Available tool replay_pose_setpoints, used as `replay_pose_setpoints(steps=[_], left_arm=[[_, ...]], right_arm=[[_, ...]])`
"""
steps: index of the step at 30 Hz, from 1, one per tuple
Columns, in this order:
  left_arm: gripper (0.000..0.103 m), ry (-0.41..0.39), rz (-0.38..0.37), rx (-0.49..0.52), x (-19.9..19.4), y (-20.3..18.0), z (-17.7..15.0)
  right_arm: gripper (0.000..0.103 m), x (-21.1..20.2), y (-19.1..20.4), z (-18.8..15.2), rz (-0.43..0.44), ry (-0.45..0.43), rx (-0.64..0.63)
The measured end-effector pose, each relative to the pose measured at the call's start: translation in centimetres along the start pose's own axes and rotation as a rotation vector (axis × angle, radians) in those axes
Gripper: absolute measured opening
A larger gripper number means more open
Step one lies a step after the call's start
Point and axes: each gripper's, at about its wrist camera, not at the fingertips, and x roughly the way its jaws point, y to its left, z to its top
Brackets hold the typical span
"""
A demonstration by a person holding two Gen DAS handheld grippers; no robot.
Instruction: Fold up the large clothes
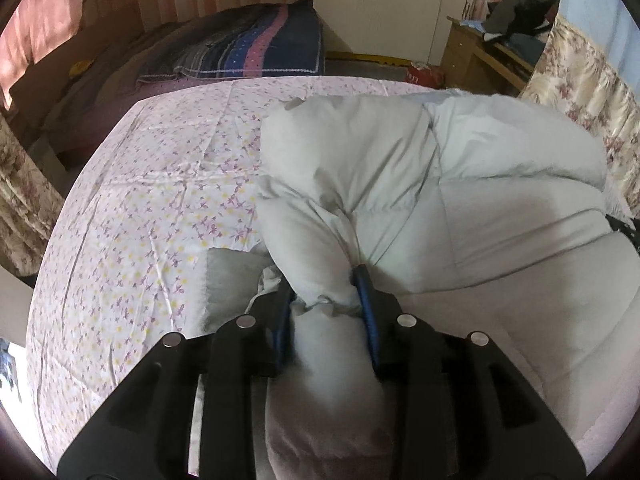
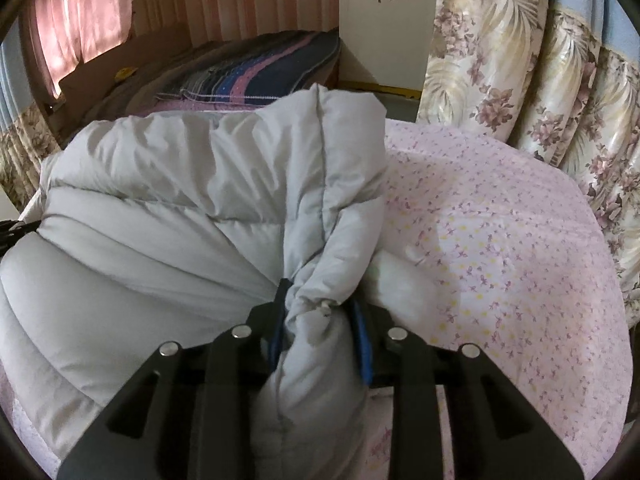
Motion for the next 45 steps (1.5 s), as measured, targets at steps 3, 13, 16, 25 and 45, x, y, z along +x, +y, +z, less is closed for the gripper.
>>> replay_pose_setpoints(steps=[3, 13, 16, 25, 45], left_arm=[[0.033, -0.004, 0.023, 0.025, 0.5, -0.5, 0.1], [0.034, -0.006, 0.058, 0.057, 1.5, -1.3, 0.4], [0.034, 0.005, 0.055, 0.042, 1.1, -1.1, 0.7], [0.071, -0.163, 0.061, 0.011, -8.0, -3.2, 1.1], [0.003, -0.018, -0.065, -0.003, -1.9, -9.1, -4.5]], right_arm=[[0.029, 0.5, 0.0, -0.2, 0.000, -0.002, -0.003], [0.029, 1.0, 0.2, 0.0, -0.018, 0.010, -0.010], [0.033, 0.6, -0.2, 0.5, 0.004, 0.041, 0.026], [0.071, -9.0, 2.7, 1.2, 0.000, -0.136, 0.002], [0.044, -4.6, 10.9, -5.6, 0.009, -0.081, -0.133]])
